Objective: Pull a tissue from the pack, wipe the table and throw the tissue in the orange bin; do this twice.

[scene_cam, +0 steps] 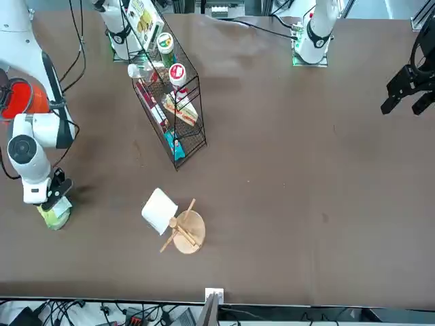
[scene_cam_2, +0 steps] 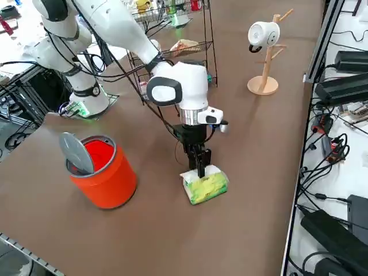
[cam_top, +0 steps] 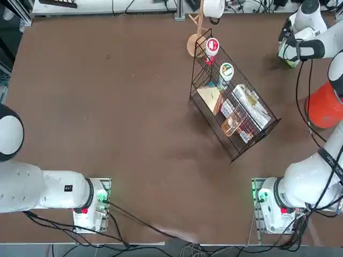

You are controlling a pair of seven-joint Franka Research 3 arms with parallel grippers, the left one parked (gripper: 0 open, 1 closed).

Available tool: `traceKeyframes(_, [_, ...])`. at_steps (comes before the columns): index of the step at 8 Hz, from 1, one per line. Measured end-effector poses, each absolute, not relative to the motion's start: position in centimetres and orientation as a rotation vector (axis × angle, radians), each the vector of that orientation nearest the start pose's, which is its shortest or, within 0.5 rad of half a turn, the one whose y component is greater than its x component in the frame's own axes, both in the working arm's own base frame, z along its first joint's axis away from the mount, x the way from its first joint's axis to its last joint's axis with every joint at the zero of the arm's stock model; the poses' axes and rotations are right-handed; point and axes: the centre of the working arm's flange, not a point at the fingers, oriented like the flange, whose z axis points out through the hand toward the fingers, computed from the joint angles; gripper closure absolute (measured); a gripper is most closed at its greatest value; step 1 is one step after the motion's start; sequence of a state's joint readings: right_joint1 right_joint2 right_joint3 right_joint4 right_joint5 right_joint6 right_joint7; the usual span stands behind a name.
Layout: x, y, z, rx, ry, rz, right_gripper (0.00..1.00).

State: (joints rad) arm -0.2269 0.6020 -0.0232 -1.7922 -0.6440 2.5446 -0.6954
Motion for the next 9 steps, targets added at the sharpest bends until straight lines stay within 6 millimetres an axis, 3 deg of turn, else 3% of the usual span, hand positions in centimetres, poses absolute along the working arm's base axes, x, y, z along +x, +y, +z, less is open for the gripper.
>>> traceKeyframes(2, [65.13, -15.84, 22.61, -3.164, -1.651, 0.109, 0.63])
traceKeyframes(4, [65.10, -15.97, 22.59, -3.165, -1.649, 0.109, 0.74])
traceKeyframes(9, [65.03, -16.22, 22.56, -3.168, -1.643, 0.112, 0.86])
